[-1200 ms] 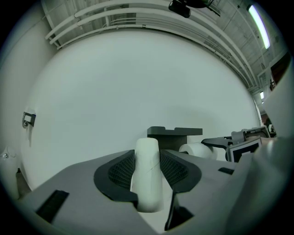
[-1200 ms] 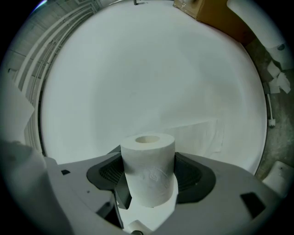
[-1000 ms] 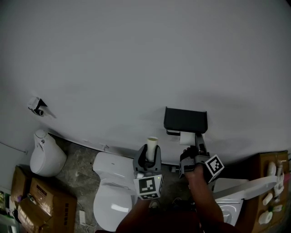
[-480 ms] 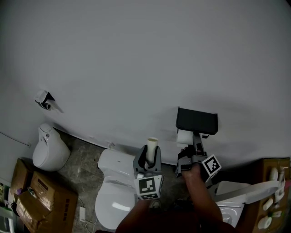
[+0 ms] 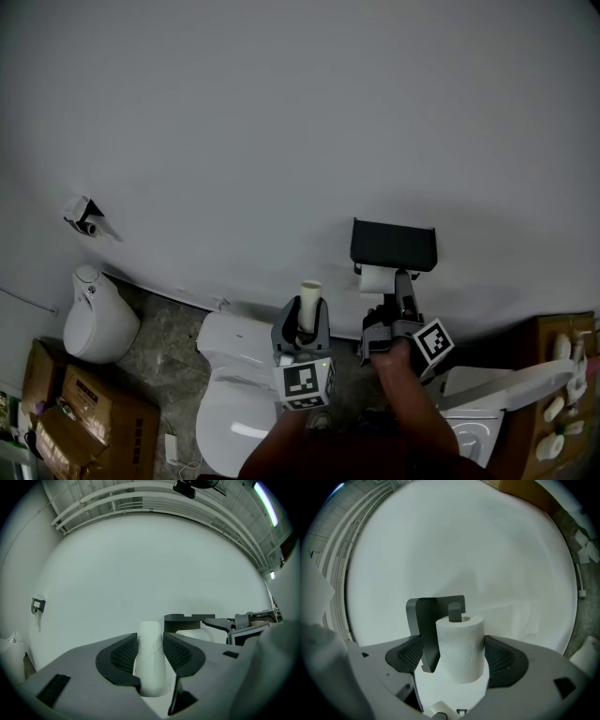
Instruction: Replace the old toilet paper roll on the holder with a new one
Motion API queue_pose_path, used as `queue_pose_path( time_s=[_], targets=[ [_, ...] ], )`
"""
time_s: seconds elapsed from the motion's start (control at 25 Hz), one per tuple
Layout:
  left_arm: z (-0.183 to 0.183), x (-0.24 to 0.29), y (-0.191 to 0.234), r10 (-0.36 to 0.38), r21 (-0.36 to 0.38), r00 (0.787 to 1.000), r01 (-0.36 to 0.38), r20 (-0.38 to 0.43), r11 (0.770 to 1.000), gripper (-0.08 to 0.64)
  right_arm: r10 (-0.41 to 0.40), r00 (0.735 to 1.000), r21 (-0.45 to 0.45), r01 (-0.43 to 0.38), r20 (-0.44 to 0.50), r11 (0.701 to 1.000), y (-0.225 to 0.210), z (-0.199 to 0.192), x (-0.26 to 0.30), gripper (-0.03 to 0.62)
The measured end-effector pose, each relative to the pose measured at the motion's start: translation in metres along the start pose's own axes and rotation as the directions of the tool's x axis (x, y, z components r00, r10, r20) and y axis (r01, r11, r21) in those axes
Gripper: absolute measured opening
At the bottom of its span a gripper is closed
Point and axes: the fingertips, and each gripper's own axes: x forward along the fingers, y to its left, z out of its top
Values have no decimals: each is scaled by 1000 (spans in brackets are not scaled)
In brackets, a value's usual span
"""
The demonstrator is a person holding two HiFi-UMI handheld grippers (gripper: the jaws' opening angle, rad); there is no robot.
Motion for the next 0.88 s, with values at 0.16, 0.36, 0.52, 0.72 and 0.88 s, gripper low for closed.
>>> queue_pose_path(
  time_s=[0.16,0.36,0.52,0.72,0.88],
  targets=[
    [0,-1,-8,-10,2,1000,10,-1,1000,186,7,1000,4,-7,1,1000,0,4,-4,387],
    [0,-4,-13,-21,5,1000,21,2,1000,186,2,1000,3,-2,22,1000,-3,12,-9,387],
    [-4,-6,-18,-24,-1,1000,24,-20,1000,186,-6,998,1,6,62,1000,-4,29,-15,387],
    [-1,-3,-30,-44,-4,999,44,-9,999,186,-9,996,-3,10,83,1000,-4,44,-29,385],
    [-1,-1,-41,-72,-11,997,72,-15,997,186,11,998,-43,-9,60,999,0,44,-46,385]
  ],
)
